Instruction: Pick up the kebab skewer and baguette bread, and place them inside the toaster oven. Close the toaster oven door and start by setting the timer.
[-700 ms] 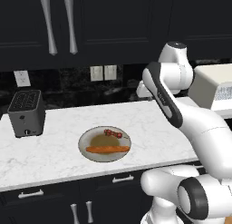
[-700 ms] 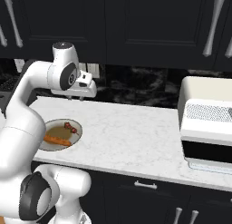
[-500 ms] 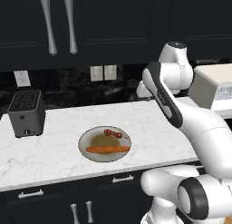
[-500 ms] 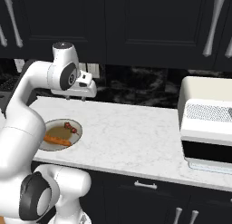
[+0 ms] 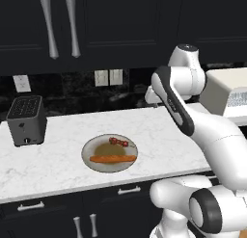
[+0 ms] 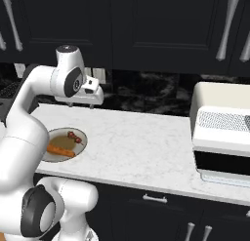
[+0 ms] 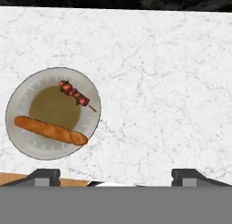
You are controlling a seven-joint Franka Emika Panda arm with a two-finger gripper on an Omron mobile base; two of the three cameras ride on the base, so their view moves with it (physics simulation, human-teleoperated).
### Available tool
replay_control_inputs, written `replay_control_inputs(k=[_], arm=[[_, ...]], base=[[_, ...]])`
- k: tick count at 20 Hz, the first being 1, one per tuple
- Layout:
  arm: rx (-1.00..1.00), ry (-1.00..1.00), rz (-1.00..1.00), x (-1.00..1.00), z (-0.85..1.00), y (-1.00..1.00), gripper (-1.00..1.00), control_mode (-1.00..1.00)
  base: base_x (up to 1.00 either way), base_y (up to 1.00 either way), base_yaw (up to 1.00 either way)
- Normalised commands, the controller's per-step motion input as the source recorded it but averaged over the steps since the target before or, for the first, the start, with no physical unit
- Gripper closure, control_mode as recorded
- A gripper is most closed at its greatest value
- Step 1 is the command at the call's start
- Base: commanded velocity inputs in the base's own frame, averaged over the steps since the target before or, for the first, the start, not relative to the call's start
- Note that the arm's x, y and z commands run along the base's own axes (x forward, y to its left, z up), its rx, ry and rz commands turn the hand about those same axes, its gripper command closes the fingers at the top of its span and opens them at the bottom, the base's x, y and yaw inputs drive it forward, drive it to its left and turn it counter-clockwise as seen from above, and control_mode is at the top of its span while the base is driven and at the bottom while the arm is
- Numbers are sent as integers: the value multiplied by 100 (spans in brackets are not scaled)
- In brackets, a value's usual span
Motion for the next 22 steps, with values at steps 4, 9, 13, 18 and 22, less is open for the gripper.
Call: replay_control_inputs(k=[4,9,13,18,22], arm=[[0,0,0,0,0,0,-100,100],[0,0,0,0,0,0,-100,100],[0,0,0,0,0,0,-100,100],[0,0,0,0,0,0,-100,100],[0,0,0,0,0,0,-100,100]], base=[[-1,-89,-6],[0,-90,-3],[0,-74,-1],[1,-21,0],[0,0,0]])
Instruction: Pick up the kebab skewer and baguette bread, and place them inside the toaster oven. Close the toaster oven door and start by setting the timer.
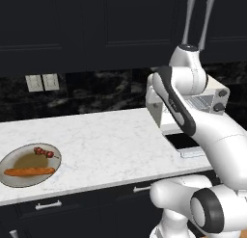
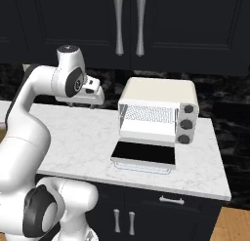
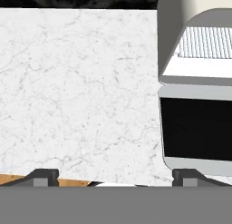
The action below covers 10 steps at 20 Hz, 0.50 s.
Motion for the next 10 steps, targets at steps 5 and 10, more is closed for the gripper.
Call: replay_control_inputs(k=[5,10], arm=[[0,0,0,0,0,0,-100,100],[0,0,0,0,0,0,-100,100]], base=[[0,0,0],[0,0,0]])
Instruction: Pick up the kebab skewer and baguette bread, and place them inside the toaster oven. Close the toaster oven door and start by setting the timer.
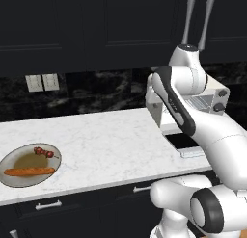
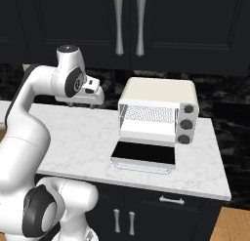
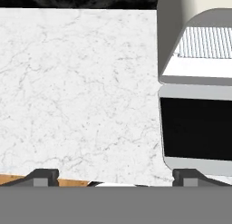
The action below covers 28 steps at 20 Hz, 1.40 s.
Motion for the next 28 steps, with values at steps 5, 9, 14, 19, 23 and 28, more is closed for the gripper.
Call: replay_control_inputs(k=[5,9,14,19,23,28], arm=[[0,0,0,0,0,0,-100,-100],[0,0,0,0,0,0,-100,-100],[0,-1,0,-9,0,0,-100,-100],[1,-20,24,-49,-28,-53,-100,-100],[0,-16,41,-27,-22,-76,-100,-100],[0,-18,37,-2,-18,-98,-100,-100]], base=[[0,0,0],[0,0,0],[0,0,0],[0,0,0],[0,0,0],[0,0,0]])
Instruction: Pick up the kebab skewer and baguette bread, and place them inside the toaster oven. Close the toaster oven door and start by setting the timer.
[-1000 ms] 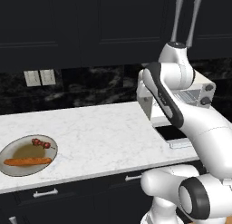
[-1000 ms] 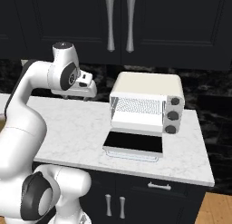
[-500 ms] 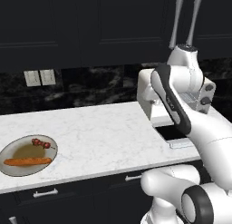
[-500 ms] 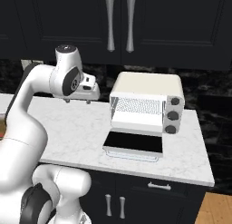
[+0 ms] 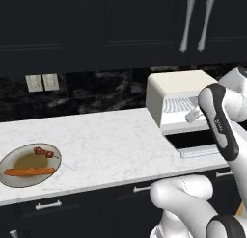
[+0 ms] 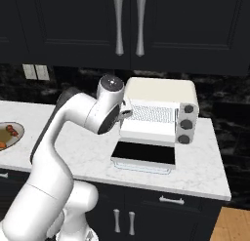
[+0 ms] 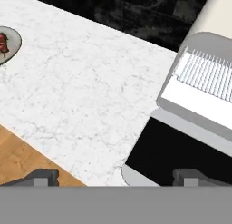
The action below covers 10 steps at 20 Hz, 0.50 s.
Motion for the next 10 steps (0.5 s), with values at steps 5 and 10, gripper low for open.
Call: replay_control_inputs(k=[5,10], arm=[[0,-18,27,-6,-25,-94,-100,-100],[-2,-23,12,19,-34,-38,-100,-100]], base=[[0,0,0],[0,0,0]])
